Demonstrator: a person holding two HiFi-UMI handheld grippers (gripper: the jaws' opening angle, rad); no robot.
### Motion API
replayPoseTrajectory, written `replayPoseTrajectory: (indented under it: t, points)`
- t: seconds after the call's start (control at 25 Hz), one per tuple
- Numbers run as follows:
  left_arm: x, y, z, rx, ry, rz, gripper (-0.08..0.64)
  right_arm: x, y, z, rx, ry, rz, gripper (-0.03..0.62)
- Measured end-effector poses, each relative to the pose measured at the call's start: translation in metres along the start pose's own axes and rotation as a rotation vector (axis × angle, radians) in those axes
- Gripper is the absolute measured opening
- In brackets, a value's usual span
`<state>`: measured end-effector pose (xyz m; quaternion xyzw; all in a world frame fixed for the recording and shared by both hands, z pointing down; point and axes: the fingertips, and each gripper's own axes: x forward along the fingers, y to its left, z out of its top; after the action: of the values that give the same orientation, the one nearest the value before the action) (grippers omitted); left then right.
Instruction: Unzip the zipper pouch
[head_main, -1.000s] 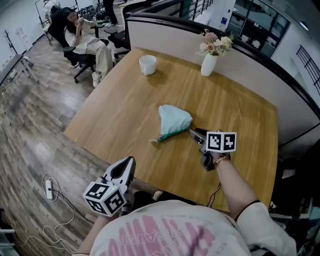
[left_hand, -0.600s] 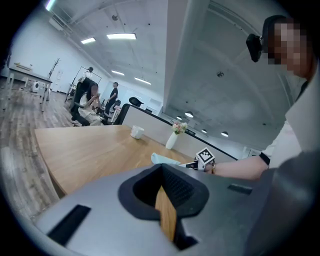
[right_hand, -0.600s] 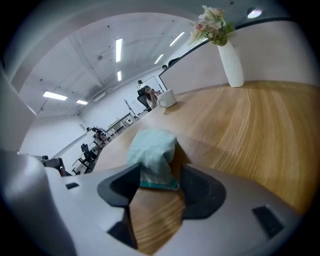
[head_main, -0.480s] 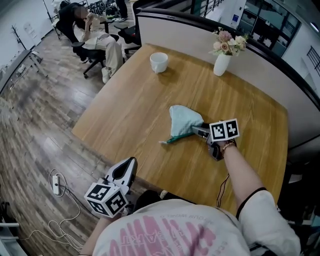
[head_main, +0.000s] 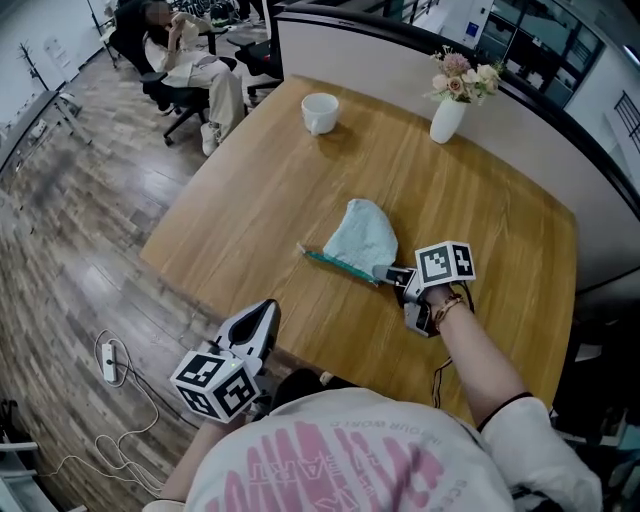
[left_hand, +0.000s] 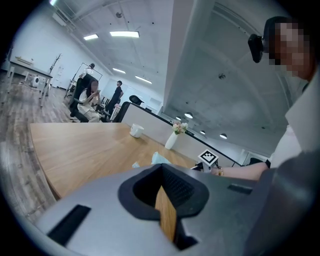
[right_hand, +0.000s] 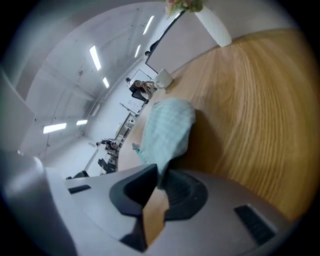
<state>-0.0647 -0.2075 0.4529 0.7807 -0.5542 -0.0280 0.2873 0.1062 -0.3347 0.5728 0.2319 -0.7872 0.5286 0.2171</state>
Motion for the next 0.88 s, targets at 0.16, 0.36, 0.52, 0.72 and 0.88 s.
replayPoseTrajectory:
  t: [0.16, 0.36, 0.52, 0.72, 0.88]
  points:
    - [0.012, -0.007, -0.002, 0.031, 0.036, -0.056, 0.002, -0.001, 0.046, 0.0, 0.176, -0.125, 0.192, 0.026]
    - [0.025, -0.02, 0.005, 0.102, 0.098, -0.181, 0.019, -0.01, 0.101, 0.02, 0.241, -0.27, 0.357, 0.017]
    - [0.029, -0.028, 0.029, 0.185, 0.127, -0.284, 0.073, -0.017, 0.144, 0.031, 0.22, -0.328, 0.409, 0.014]
    - [0.028, -0.048, 0.064, 0.388, 0.166, -0.398, 0.131, -0.034, 0.196, 0.044, 0.227, -0.417, 0.486, 0.011]
    - [0.026, -0.067, 0.082, 0.583, 0.141, -0.426, 0.176, -0.039, 0.229, 0.048, 0.258, -0.471, 0.543, 0.009]
